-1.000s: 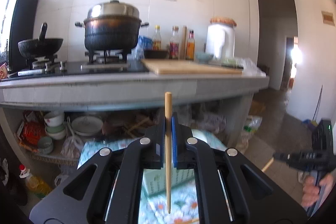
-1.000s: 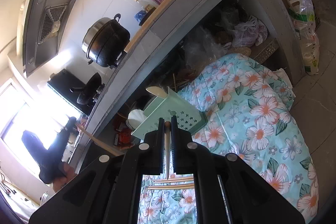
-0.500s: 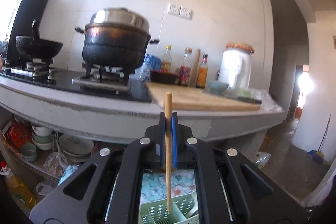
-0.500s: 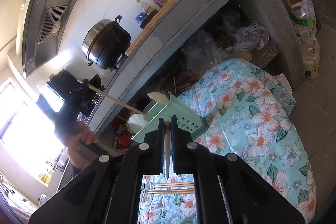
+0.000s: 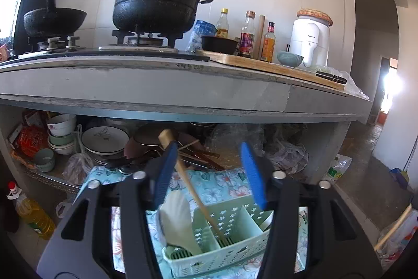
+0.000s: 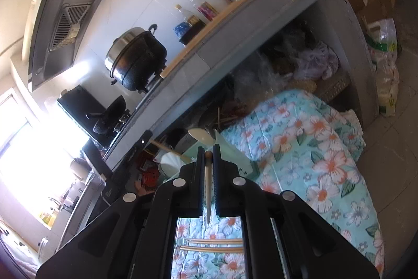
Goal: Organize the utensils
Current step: 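Drop the chopstick into the green holder with the left gripper, then drop the chopstick into the green holder with the right gripper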
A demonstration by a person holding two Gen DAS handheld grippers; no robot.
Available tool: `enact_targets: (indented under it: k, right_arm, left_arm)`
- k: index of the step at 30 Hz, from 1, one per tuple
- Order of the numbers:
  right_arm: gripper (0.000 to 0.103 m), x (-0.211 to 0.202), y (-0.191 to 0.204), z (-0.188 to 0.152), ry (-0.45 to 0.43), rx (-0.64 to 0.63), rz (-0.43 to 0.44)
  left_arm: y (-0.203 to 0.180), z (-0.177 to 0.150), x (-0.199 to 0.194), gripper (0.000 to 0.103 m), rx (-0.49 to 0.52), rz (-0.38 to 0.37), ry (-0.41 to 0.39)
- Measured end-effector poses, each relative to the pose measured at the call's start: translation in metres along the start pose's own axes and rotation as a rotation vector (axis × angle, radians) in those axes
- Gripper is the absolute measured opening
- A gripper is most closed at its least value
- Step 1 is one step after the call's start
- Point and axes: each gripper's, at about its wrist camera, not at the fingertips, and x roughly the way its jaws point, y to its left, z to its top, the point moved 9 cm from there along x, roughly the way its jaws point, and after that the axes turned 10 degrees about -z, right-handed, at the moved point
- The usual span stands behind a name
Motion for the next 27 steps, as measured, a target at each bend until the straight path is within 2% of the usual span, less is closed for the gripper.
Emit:
enact_targets:
  k: [2, 10, 13, 16, 20, 24, 27]
  right_arm:
    - [0.006, -0.004, 0.01, 0.011, -0.028, -0.022, 0.007]
    - [0.006, -0.006, 0.059, 0.061, -0.142, -0.119, 0.045]
    - [0.006, 0.002, 0.076, 0.077, -0.174, -0.15, 0.048]
    - [0.006, 0.018, 0.09, 0.086, -0.203, -0.194, 0.021]
    - [0.006, 0.049, 0.105, 0.083, -0.205, -0.251, -0.025]
    - [0.006, 0.081, 0.117, 0.065, -0.197, -0.333, -0.084]
    - [0.006, 0.1, 0.122, 0.047, -0.191, -0.403, -0.129]
  left_arm:
    - [0.001, 0.001, -0.015, 0.065, 0.005, 0.01, -0.017]
    - [-0.006, -0.009, -0.079, 0.084, 0.041, 0.006, -0.039]
    - [-0.009, -0.03, -0.094, 0.089, 0.049, -0.021, 0.015]
    - [-0.008, -0.051, -0.106, 0.09, 0.081, -0.002, 0.054]
    - [-0.007, -0.08, -0.115, 0.092, 0.101, 0.015, 0.104]
    - [-0.005, -0.103, -0.121, 0.092, 0.099, 0.034, 0.143]
    - [-0.005, -0.114, -0.123, 0.092, 0.072, 0.019, 0.167]
